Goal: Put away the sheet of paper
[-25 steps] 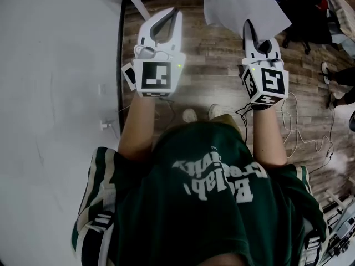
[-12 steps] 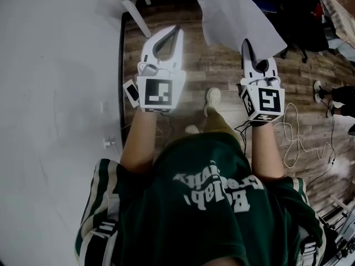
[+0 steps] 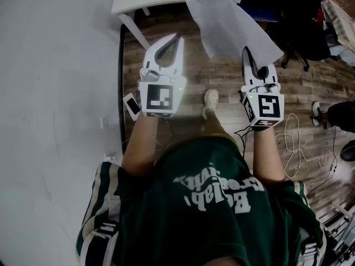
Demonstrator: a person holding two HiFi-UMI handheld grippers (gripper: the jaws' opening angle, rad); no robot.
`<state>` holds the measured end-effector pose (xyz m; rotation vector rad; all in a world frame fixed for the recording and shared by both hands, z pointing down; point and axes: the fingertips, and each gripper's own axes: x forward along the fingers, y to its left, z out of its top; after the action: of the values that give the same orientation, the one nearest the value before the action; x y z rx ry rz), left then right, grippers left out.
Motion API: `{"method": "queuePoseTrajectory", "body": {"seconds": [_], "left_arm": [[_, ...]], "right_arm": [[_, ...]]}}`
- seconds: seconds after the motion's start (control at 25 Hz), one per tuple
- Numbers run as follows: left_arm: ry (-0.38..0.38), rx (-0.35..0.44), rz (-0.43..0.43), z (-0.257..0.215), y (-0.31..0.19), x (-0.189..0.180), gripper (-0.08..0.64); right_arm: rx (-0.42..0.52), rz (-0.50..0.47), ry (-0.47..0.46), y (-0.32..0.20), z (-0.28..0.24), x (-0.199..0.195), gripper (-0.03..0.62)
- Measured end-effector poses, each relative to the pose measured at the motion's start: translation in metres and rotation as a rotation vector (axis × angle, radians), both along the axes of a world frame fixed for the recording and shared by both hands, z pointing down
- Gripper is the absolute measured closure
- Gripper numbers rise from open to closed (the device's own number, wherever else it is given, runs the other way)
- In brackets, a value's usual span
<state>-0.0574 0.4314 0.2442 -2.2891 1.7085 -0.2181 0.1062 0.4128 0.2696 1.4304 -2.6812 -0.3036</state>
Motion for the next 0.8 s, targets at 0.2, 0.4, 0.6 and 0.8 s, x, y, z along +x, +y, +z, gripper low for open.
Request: {"method": "queuePoseTrajectory", "body": {"seconds": [0.2,0.4,0.6,0.8], "left_arm": [[0.022,-0.024,-0.018,0.007,-0.053,0.004,0.558],[0.018,-0.038,-0.035,0.006,-0.112,0.005,0.558],[0.019,-0.043,-0.047,0.007,-0.176,0.008,0.558],[0.014,-0.051,-0.044,0.011,-0.235,0.013,0.558]], "right_arm": [[-0.029,-0.007,0.004,-0.057,0.007,0.01,0.598],[-0.039,-0.025,0.009,-0.119,0.008,0.01,0.598],[-0.047,-0.04,0.032,-0.185,0.011,0.01,0.598],[-0.039,-0.056,0.083,-0.241,0.015,0.01,0.598]]}}
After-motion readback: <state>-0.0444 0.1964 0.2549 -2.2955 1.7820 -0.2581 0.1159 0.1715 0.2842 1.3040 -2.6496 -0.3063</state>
